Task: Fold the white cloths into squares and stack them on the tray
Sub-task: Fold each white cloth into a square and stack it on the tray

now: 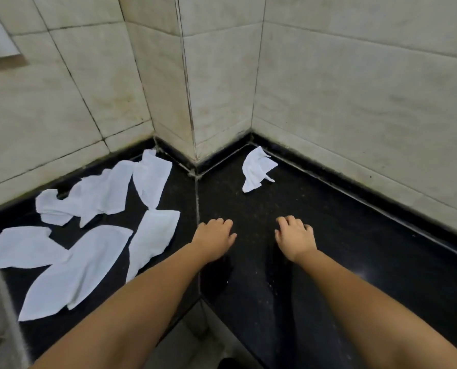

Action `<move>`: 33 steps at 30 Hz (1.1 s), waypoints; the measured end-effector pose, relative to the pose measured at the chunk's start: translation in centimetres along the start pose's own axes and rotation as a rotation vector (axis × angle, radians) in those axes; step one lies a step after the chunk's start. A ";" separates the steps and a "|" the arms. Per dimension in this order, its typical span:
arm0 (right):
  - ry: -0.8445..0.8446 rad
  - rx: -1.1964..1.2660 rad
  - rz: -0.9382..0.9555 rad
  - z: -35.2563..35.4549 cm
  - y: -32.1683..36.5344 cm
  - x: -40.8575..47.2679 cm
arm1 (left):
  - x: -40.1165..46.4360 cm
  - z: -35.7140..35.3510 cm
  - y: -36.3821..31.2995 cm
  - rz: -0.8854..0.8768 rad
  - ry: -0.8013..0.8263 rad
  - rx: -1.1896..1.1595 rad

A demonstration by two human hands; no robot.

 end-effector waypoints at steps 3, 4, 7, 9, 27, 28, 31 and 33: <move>0.004 0.024 -0.033 0.2 -0.7 4.6 | 4.6 0.0 0.3 -0.026 0.030 -0.016; 0.008 0.031 -0.041 0.3 -1.0 6.3 | 6.3 0.1 0.5 -0.034 0.030 -0.025; -0.001 0.050 -0.049 0.3 -1.7 11.6 | 11.8 0.5 0.9 -0.048 0.001 -0.061; -0.003 0.066 -0.054 0.0 -2.0 15.0 | 15.4 0.5 1.0 -0.064 -0.028 -0.075; -0.222 0.228 -0.160 2.0 -4.7 20.8 | 22.7 0.5 2.4 -0.029 -0.138 -0.139; -0.242 0.281 -0.197 2.9 -5.2 20.0 | 22.0 1.3 2.7 -0.018 -0.151 -0.127; -0.324 0.451 -0.301 5.7 -6.8 16.8 | 19.6 3.5 3.1 -0.015 -0.206 -0.065; -0.374 0.537 -0.329 7.1 -7.6 14.7 | 18.0 5.0 3.1 -0.027 -0.257 -0.128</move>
Point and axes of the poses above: each hand's wrist, its own x-axis towards the middle knuckle, its own z-axis out of the back of the hand, y = z × x, the point moved 6 cm from there along x, towards the middle knuckle, and after that the axes turned 7 degrees about -x, right-handed, at the moved point
